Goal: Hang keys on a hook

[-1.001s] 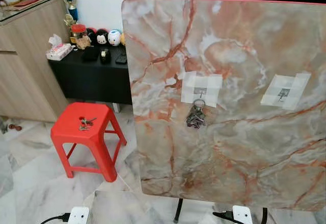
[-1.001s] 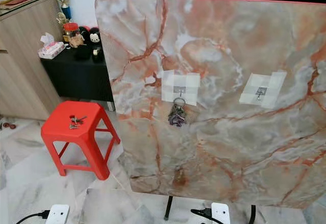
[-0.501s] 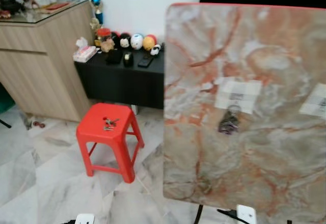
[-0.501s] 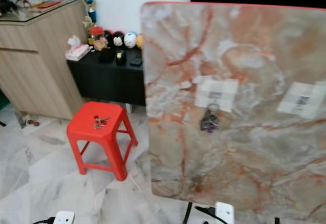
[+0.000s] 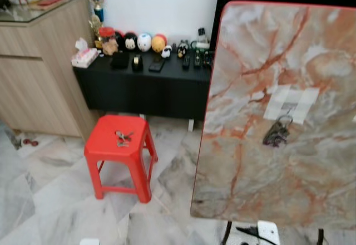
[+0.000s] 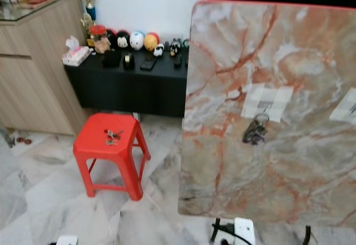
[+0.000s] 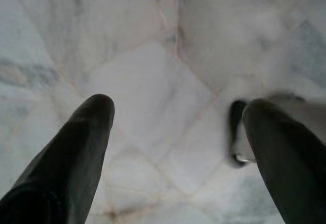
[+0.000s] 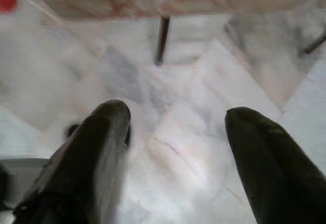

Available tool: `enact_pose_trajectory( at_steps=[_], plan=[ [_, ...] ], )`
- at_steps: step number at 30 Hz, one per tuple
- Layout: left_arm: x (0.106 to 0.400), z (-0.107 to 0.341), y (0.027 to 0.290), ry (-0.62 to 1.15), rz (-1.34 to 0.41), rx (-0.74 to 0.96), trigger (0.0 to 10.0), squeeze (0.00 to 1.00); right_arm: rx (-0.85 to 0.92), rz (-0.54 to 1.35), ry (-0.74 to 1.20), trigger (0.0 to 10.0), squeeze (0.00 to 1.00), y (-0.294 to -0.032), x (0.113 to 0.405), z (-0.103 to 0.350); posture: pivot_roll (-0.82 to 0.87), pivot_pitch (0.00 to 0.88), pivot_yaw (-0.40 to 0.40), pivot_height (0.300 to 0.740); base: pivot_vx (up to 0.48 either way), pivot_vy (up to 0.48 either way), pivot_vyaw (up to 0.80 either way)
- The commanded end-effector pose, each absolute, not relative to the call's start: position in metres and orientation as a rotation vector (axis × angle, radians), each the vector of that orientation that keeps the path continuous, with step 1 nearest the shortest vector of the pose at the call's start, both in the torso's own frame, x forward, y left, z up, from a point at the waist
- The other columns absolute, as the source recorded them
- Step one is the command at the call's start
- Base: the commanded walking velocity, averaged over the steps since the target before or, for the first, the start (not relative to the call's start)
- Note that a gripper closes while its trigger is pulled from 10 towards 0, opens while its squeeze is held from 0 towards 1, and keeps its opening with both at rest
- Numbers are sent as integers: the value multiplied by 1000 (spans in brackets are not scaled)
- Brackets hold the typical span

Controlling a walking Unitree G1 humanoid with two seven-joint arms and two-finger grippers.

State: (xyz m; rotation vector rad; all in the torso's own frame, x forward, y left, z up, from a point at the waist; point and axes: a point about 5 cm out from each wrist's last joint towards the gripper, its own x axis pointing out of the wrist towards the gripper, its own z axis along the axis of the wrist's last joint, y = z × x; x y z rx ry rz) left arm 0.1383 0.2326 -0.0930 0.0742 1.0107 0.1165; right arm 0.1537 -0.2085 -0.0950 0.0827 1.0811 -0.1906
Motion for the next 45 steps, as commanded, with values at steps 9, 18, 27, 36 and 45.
enact_pose_trajectory(
  at_steps=[9,18,27,36,45],
  plan=[
    [138,-89,251,1007,166,83,10000,0,95,-164,1066,10000,0,-203,159,-94,104,0,-24,740,0,480,0],
    [149,-85,248,972,171,68,10000,0,101,-180,1067,10000,0,-208,158,-93,104,0,-28,740,0,480,0],
    [150,-84,250,972,176,62,10000,0,95,-180,1061,10000,0,-212,160,-92,105,0,-32,740,0,480,0],
    [148,-85,250,979,176,68,10000,0,98,-178,1062,10000,0,-213,159,-92,108,0,-33,740,0,470,0],
    [145,-86,247,973,168,69,10000,0,99,-179,1056,10000,0,-215,160,-91,110,0,-35,740,0,0,0]
  ],
)
